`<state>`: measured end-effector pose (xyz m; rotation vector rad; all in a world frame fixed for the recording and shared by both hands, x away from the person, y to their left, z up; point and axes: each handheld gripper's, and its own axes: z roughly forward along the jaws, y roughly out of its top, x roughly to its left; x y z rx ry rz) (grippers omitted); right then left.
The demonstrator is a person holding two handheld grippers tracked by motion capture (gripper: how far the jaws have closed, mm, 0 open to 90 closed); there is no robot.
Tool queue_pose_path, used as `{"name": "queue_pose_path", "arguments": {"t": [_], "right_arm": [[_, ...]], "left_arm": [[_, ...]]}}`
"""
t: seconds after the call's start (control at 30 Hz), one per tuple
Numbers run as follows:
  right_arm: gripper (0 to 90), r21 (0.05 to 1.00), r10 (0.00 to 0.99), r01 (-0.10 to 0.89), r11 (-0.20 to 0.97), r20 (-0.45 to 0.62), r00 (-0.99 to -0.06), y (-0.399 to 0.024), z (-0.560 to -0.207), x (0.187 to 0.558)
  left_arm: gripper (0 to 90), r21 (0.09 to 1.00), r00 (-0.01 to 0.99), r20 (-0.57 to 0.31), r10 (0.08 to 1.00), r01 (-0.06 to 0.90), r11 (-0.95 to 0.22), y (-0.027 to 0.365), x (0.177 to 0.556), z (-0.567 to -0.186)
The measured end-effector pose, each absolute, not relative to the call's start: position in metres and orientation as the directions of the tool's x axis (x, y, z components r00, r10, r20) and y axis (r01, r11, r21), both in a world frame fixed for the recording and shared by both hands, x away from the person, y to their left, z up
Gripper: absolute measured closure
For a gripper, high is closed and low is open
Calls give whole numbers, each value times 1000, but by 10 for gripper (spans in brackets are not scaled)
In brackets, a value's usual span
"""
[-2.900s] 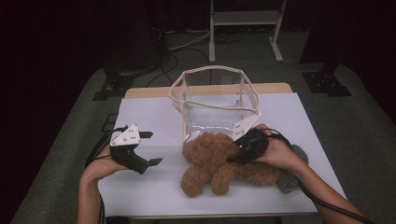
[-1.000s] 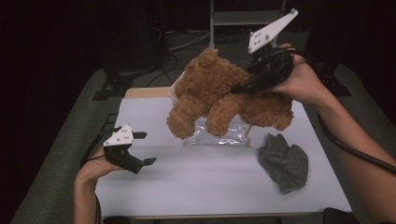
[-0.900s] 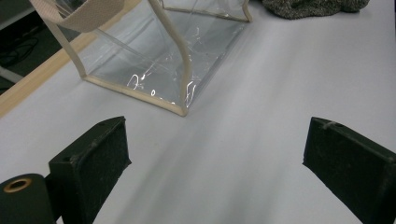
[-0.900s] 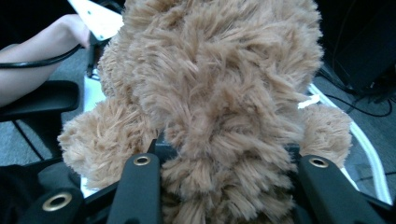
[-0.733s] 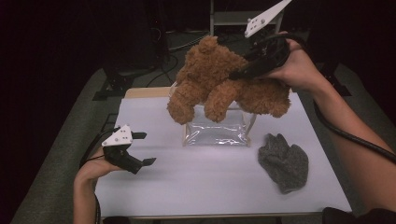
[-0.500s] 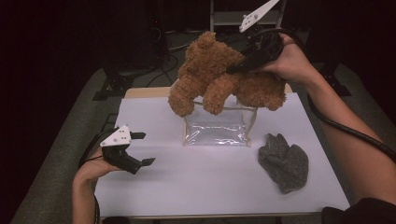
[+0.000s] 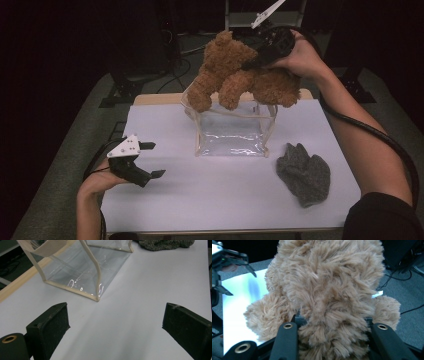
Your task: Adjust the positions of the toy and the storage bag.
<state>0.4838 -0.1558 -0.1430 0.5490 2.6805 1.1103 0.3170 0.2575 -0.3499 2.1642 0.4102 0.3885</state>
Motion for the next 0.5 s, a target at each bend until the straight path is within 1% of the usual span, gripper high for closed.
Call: {"name": "queue_pose_path", "arguments": {"t": [0.23,0.5], "right_arm": [[575,707,440,308,636,-4,-898,-160,-157,504],[575,702,494,356,617,7,-870,-171,-161,518]], "left_arm": [[61,815,899,123,421,151,-560,258,317,-351],[61,812,902,127,412,143,-565,256,317,-350]]}}
